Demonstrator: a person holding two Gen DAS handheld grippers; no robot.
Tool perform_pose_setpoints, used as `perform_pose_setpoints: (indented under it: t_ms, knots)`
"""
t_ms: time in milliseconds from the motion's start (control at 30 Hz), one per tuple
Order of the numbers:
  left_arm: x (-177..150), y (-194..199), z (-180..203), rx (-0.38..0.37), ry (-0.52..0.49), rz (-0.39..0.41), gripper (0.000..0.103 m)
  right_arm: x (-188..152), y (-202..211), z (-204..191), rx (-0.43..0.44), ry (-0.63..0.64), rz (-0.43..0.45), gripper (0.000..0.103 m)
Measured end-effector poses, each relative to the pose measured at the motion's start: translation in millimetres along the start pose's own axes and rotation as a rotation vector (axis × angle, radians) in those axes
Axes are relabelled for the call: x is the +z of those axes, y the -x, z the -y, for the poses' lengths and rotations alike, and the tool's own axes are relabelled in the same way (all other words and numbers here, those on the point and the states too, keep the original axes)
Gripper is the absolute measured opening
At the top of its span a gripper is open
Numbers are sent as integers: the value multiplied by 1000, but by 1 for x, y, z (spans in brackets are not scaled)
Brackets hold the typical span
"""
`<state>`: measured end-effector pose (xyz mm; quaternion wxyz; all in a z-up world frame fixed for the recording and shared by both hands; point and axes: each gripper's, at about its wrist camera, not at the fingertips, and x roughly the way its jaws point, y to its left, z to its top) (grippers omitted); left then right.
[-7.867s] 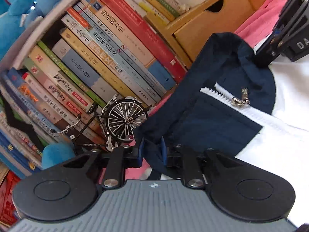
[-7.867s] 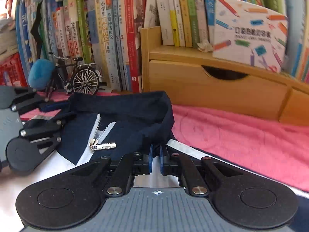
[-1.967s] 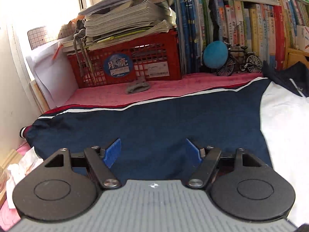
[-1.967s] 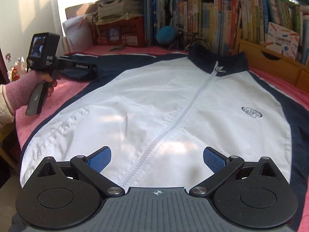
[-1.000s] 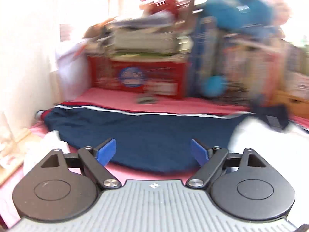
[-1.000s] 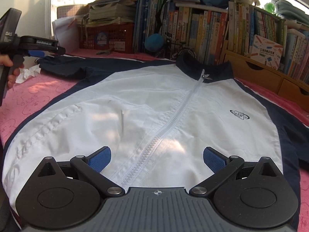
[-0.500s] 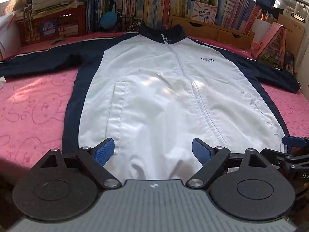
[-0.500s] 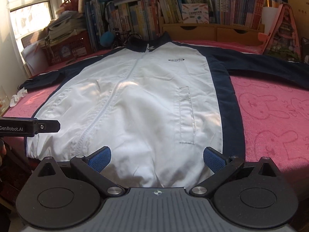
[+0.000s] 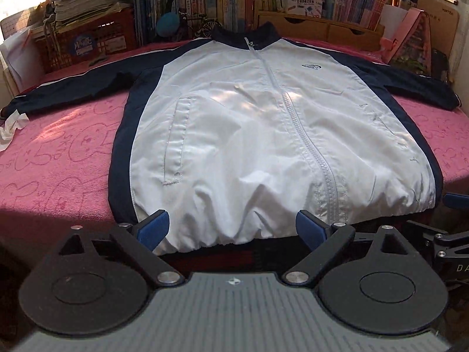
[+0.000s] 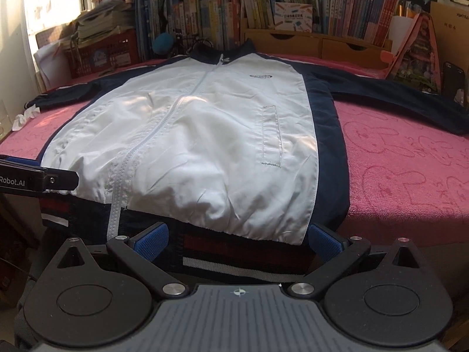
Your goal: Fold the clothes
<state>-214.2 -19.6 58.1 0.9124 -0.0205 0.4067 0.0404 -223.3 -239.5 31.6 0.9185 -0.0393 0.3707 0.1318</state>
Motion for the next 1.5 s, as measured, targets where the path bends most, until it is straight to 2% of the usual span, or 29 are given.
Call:
perform_pose_setpoints:
  t_ms: [400,867,1033,1233,1500]
  knots:
    - [-21,3,-6,48,8,-48,99,-12,6,-5,-36,53,-14,103]
    - [-33,1,1,32,-5,-70,100,-15,9,-15,-47,115,-16,103]
    - [-35,-1,0,32,-4,-80,100,-15,13,-16,-79,125,-6,103]
    - [-39,-3,-1,23,1,-84,100,-16,15,-12,-112,106,-13,103]
    - [-42,0,-5,36,23,-81,100,-17,15,-14,-113,99,-16,103]
